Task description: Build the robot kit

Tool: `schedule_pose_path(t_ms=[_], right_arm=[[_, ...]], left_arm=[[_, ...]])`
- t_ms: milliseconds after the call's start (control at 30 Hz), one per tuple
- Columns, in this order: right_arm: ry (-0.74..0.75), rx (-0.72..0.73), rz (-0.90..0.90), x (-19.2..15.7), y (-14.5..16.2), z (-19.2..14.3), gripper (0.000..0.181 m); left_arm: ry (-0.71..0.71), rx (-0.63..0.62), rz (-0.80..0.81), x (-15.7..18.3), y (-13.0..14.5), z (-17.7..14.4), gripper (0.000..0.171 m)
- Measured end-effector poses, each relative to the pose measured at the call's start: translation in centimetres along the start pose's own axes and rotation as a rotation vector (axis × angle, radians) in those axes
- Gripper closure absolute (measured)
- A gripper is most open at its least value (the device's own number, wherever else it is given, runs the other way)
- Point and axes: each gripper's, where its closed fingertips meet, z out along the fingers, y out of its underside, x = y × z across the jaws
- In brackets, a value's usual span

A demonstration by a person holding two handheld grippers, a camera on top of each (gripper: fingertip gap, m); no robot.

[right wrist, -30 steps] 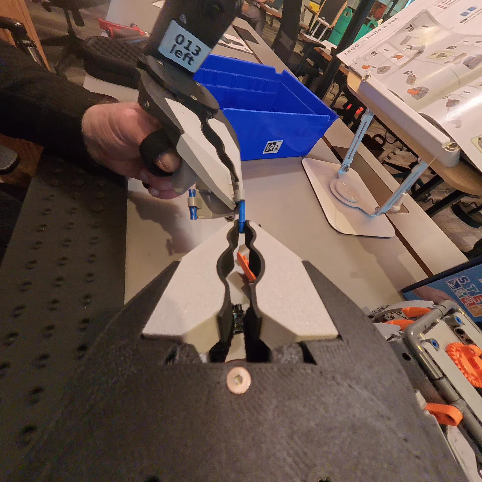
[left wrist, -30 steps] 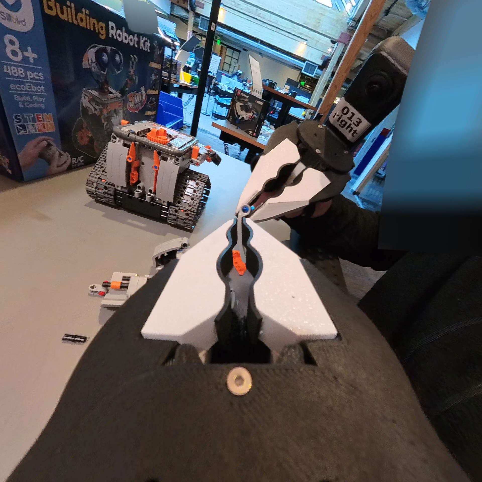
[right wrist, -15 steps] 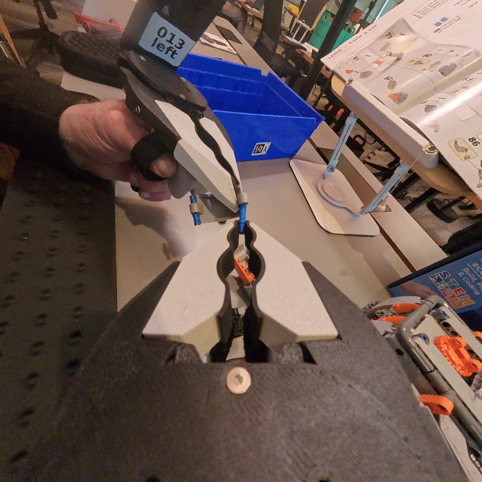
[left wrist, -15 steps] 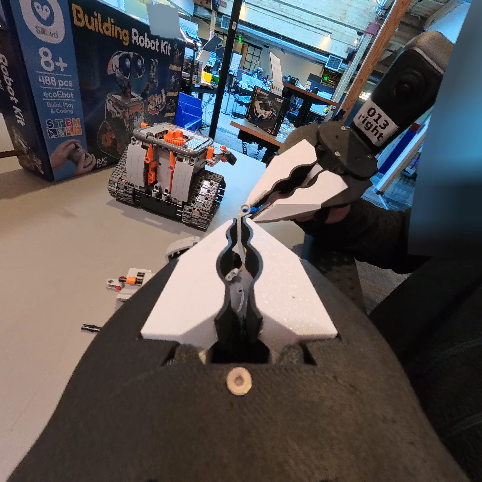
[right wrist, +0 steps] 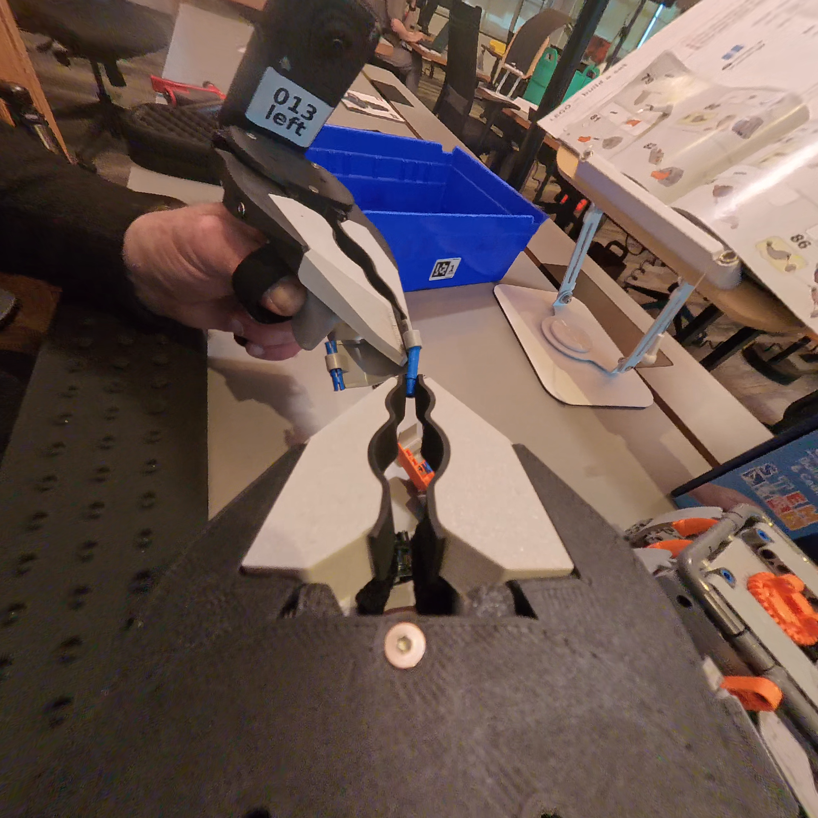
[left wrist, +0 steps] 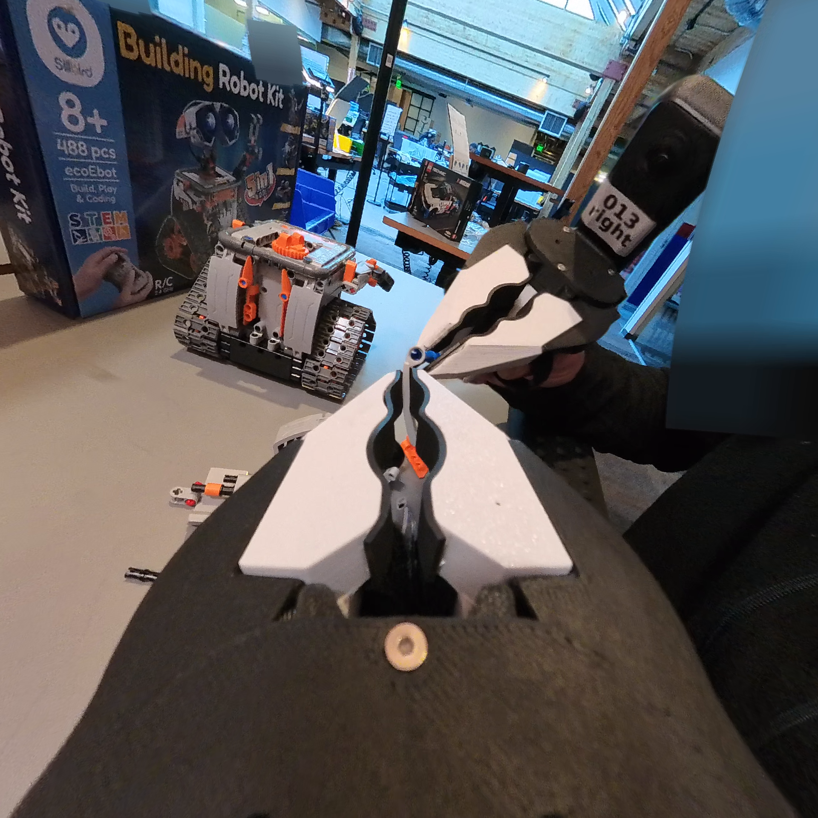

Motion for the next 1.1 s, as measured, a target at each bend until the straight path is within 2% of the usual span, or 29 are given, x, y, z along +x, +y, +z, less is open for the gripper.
schedule_pose_path(t_ms=[367, 733, 967, 1100], right_arm=[[-0.055, 0.011, -0.105, -0.9, -0.2, -0.4, 0.181], [-0.050, 0.008, -0.219, -1.4, -0.4, -0.7, 0.181], [-0.105, -0.008, -0.269, -2.2, -0.1, -0.8, 0.181], [-0.138, -0.020, -0.256, -2.5, 0.3, -0.6, 0.181]], left_arm=[[0.092, -0.065, 0.003, 1.0, 0.4, -0.2, 0.171], [0.149, -0.066, -0.045, 1.6, 0.6, -0.3, 0.171], [0.216, -0.129, -0.030, 2.6, 1.4, -0.3, 0.171], [0.204, -0.169, -0.004, 2.5, 2.0, -0.2, 0.171]])
